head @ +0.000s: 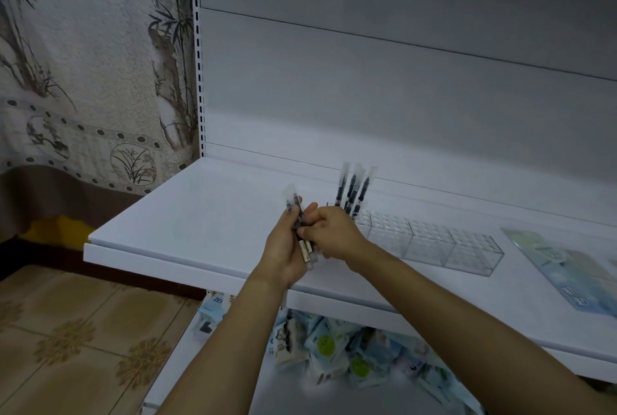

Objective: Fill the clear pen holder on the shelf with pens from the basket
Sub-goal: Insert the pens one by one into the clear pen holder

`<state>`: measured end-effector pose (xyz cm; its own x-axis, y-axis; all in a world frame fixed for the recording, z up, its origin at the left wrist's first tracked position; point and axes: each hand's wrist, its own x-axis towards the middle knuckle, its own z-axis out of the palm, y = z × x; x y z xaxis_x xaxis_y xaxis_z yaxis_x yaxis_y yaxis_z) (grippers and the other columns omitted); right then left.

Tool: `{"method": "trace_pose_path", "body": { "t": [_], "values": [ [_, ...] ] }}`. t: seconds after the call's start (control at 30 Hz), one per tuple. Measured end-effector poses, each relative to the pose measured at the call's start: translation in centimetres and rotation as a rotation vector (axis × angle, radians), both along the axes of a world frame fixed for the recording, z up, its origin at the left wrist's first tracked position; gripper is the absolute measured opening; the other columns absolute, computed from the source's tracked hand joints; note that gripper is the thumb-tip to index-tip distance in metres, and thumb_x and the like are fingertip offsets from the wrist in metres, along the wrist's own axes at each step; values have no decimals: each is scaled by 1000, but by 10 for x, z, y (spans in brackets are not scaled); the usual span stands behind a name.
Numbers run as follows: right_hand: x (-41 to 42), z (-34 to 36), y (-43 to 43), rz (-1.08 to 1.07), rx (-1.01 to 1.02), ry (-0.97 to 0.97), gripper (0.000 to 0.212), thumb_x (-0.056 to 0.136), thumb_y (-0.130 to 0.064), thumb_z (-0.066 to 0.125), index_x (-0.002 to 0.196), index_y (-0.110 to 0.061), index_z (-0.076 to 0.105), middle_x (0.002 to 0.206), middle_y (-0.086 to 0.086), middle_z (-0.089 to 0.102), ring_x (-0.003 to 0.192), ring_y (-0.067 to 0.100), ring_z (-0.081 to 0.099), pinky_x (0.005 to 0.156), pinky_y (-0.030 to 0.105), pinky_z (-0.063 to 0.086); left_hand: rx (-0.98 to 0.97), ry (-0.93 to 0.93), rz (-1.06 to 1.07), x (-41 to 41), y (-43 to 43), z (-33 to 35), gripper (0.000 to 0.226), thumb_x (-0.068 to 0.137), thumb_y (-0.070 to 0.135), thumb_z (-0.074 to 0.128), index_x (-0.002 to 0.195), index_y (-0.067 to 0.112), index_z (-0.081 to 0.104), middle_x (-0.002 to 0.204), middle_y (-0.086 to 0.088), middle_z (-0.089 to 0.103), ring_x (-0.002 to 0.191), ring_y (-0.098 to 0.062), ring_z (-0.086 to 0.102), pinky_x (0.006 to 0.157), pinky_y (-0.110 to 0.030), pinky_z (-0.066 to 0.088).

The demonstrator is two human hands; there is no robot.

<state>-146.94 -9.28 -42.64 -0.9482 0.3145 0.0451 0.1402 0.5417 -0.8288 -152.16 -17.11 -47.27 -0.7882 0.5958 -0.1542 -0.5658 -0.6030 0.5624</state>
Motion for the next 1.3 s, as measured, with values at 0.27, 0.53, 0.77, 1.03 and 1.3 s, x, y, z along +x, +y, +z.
{"method": "trace_pose_path", "body": {
  "t": [0.27, 0.53, 0.77, 1.03, 1.3],
  "values": [
    [0, -2, 0, -43, -84, 55, 14, 86, -12, 66, 80, -24, 61, 78, -7, 64, 67, 6, 59, 42, 9, 36, -33, 20, -54, 0, -2, -2, 31, 101, 32, 42, 101, 14, 67, 90, -7, 73, 76, -20, 71, 64, -34, 56],
    [10, 15, 8, -53, -118, 97, 9, 89, -14, 63, 98, -17, 62, 73, 5, 66, 55, 12, 60, 40, 20, 41, 2, 67, -27, -2, -3, -2, 30, 100, 23, 47, 121, 9, 63, 115, -16, 66, 105, -26, 63, 94, -40, 50],
    [23, 34, 28, -70, -162, 175, 24, 89, -4, 49, 109, -13, 61, 90, 9, 69, 53, 17, 65, 43, 23, 46, 77, -30, 16, -5, 0, -1, 21, 99, 22, 51, 116, 18, 60, 63, 3, 48, 44, -4, 36, 56, -15, 47],
    [37, 47, 60, -149, -181, 295, 11, 97, -19, 52, 100, -11, 59, 90, 8, 65, 55, 17, 62, 46, 25, 50, 100, -84, 58, -5, 1, -3, 22, 99, 17, 39, 102, 9, 59, 61, 1, 50, 44, -8, 40, 62, -21, 47],
    [38, 36, 86, -366, -101, 431, 8, 93, -20, 59, 99, -17, 63, 92, -3, 68, 64, 12, 64, 60, 27, 50, 114, -36, 65, -3, 1, -1, 14, 98, 15, 50, 98, 14, 63, 68, 1, 60, 52, -7, 56, 68, -22, 55]
  ]
}}
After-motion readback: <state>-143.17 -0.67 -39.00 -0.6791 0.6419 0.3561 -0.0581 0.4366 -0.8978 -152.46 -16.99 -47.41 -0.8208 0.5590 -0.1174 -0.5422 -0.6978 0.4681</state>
